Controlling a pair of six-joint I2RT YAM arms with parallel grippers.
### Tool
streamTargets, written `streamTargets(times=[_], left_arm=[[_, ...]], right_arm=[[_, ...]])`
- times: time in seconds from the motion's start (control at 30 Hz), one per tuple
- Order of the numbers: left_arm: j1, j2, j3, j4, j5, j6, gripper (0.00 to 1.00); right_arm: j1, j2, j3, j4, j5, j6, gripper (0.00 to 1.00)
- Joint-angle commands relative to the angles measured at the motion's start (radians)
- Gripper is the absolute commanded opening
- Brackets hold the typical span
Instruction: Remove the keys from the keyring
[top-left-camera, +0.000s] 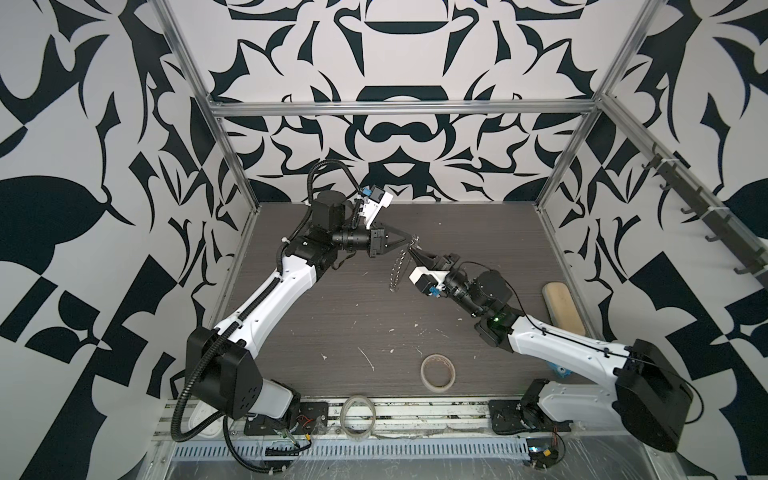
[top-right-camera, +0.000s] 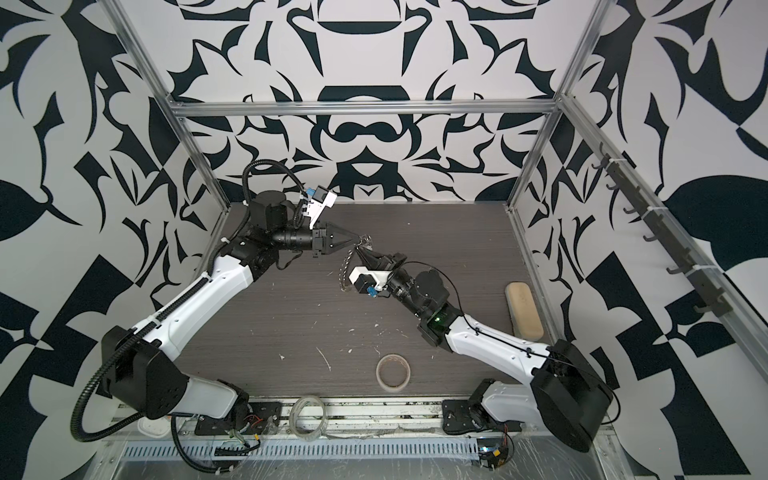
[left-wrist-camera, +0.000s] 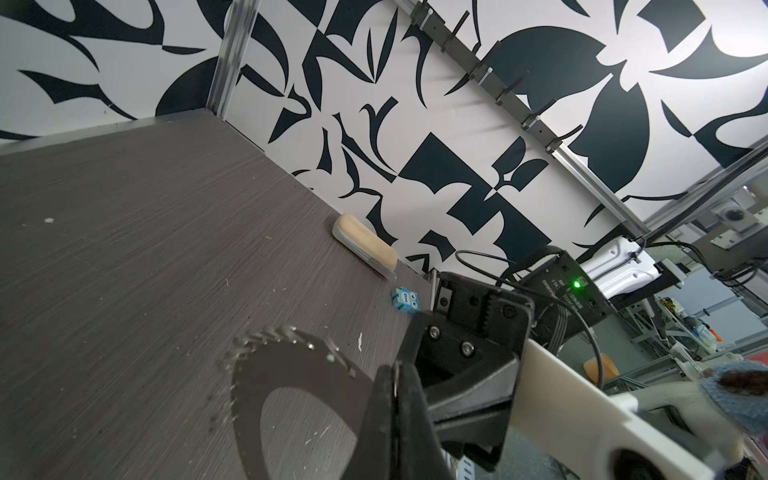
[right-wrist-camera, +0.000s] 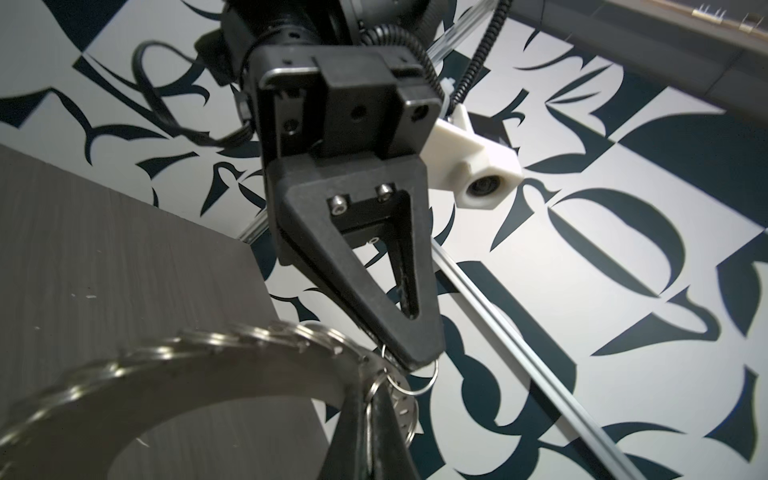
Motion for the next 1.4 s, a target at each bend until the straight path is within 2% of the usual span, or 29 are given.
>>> streamTargets(times=[0.0,0.13,0.5,0.73,0.83,1.1,1.37], left_arm=[[0.004,0.002,0.048,0.011,0.026,-0.014,0.0],[0.007,-0.004,0.05,-0.013,0.026,-0.008,0.0],[0.028,0.0,0.067,-0.079,0.023,0.015,0.0],[0.032,0.003,0.073,-0.092,0.016,0.004,0.0],[0.031,-0.004,0.06,-0.048,-0.004,-0.022,0.0],[0.031,-0.012,-0.016,0.204,-0.13,-0.223,0.0],[0.031,-0.055,-0.098,0.34,-0.295,-0.322,0.0]], right_arm=[[0.031,0.038,-0.032,0.151,0.009,-0.237,0.0],[0.069,0.104,-0.044,0.229,0.075,-0.457,0.0],[0.083,0.075,-0.006,0.122,0.105,-0.645,0.0],[0.092,0.059,-0.003,0.127,0.143,-0.674,0.0],[0.093,0.065,-0.003,0.16,0.176,-0.668,0.0],[0.095,0.09,0.024,0.216,0.242,-0.676,0.0],[0.088,0.11,0.067,0.235,0.255,-0.687,0.0]])
